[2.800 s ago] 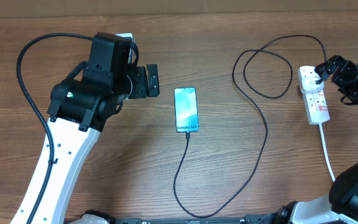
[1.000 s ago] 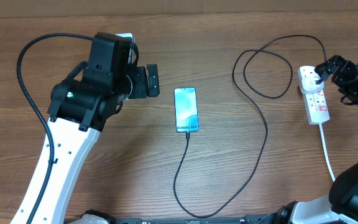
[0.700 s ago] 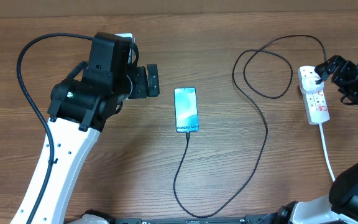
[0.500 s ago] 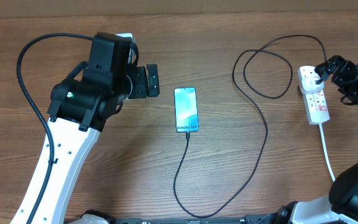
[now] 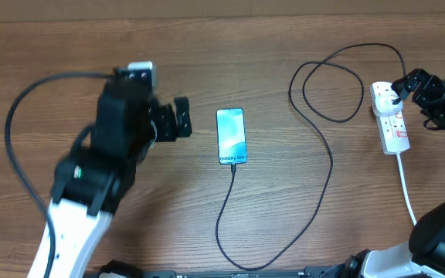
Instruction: Plug charger to phone and switch on socket
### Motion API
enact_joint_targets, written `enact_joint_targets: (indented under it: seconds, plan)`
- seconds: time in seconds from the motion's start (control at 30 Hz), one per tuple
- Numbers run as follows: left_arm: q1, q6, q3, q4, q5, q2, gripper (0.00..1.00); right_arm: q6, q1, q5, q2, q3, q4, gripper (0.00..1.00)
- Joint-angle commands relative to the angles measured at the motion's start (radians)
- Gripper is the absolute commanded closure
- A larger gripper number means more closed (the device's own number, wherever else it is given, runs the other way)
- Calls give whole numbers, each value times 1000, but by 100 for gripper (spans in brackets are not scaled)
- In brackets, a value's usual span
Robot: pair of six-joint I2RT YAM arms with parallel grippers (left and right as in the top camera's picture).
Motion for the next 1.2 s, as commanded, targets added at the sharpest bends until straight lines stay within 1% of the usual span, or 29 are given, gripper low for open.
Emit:
enact_joint_targets:
  seconds: [0.0, 0.2, 0.47, 0.63, 0.73, 0.83, 1.17]
  plan:
    - [6, 22, -201, 122, -21, -140, 0, 3, 1, 7, -6, 1, 5, 0]
    - [6, 22, -485, 359, -13, -323, 0, 3, 1, 7, -6, 1, 5, 0]
    - [6, 23, -778, 631, -13, -562, 0, 3, 1, 7, -6, 1, 5, 0]
    - [6, 80, -930, 773, -12, -730, 0, 3, 1, 7, -6, 1, 5, 0]
    - [6, 125, -998, 819, -13, -830, 0, 3, 1, 7, -6, 1, 5, 0]
    - [8, 159, -1043, 821, -13, -926, 0, 3, 1, 7, -6, 1, 5, 0]
    - [90, 164, -1163, 826, 3, -1105, 1, 3, 1, 7, -6, 1, 5, 0]
